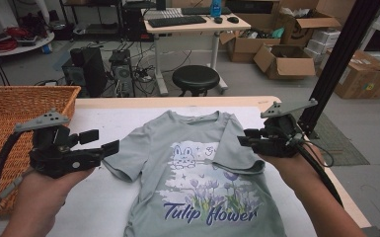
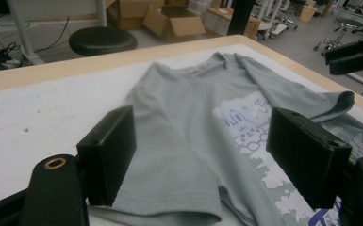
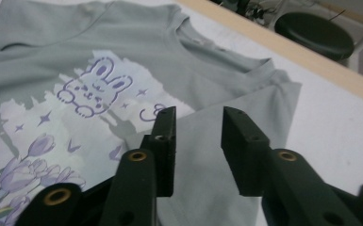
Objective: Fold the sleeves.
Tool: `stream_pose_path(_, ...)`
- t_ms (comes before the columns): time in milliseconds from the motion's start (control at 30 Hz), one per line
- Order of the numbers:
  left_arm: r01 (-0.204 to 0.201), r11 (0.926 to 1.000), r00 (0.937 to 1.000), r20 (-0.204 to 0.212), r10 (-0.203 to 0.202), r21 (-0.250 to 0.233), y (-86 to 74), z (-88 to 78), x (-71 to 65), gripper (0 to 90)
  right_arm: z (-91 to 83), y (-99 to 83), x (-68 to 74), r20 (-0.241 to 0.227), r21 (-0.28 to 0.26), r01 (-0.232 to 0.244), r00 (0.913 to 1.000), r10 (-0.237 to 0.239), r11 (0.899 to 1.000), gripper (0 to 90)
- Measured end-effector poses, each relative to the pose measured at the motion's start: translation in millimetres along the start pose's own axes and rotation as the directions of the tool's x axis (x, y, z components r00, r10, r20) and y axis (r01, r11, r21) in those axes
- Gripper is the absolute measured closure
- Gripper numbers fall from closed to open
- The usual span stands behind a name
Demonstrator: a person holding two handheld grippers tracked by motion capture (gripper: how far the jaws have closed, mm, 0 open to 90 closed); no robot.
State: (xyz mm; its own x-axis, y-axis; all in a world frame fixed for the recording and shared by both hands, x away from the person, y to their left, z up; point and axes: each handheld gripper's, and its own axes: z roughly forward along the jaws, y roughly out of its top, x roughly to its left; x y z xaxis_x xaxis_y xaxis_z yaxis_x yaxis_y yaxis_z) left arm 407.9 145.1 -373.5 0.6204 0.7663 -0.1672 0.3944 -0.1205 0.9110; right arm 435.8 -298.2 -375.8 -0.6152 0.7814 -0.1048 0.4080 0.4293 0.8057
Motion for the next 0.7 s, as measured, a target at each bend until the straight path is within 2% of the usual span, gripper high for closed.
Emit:
stream_pose_path(167, 0.006, 1.0000, 1.0000, 0.001, -0.006, 0.003, -1.1, 3.7, 0.4, 25.5, 21.3, 0.6, 18.2, -0.063, 0.036, 0.061, 0.9963, -0.059, 0.997, 61.0)
stream_pose_path(267, 0.004, 1.0000, 1.0000, 0.002, -0.004, 0.007, -1.7, 4.4, -0.1, 25.5, 42.6, -3.6, 27.3, -0.100, 0.097, 0.088, 0.9919, -0.079, 0.991, 59.1)
stream_pose_path(333, 0.002, 0.9999, 1.0000, 0.001, -0.002, 0.011, -2.0, 4.4, 0.5, 25.8, 56.6, -9.2, 30.4, -0.117, 0.152, 0.094, 0.9902, -0.077, 0.984, 57.8)
stream_pose_path(400, 0.002, 0.9999, 1.0000, -0.002, -0.002, 0.017, -2.3, 4.6, 2.2, 25.8, 68.9, -15.9, 33.0, -0.119, 0.221, 0.113, 0.9889, -0.088, 0.969, 61.8)
stream_pose_path(433, 0.004, 0.9998, 1.0000, -0.006, -0.004, 0.018, -2.4, 4.8, 3.1, 25.8, 70.3, -18.2, 32.2, -0.128, 0.201, 0.097, 0.9892, -0.072, 0.975, 71.0)
stream_pose_path(467, 0.006, 0.9998, 1.0000, -0.007, -0.006, 0.018, -2.5, 5.1, 3.8, 25.9, 70.1, -18.3, 31.4, -0.124, 0.199, 0.083, 0.9905, -0.059, 0.977, 77.5)
stream_pose_path(500, 0.007, 0.9998, 1.0000, -0.006, -0.007, 0.018, -2.6, 5.5, 4.5, 26.1, 70.1, -17.7, 31.8, -0.107, 0.205, 0.087, 0.9921, -0.067, 0.975, 84.9)
stream_pose_path(567, 0.009, 0.9998, 0.9999, -0.008, -0.009, 0.019, -2.7, 6.3, 5.3, 26.3, 69.9, -15.4, 31.5, -0.109, 0.190, 0.078, 0.9923, -0.058, 0.979, 87.1)
stream_pose_path(700, 0.014, 0.9997, 0.9998, -0.011, -0.013, 0.018, -3.2, 9.4, 6.5, 26.3, 62.7, -6.5, 36.4, -0.125, 0.106, 0.057, 0.9912, -0.043, 0.993, 87.4)
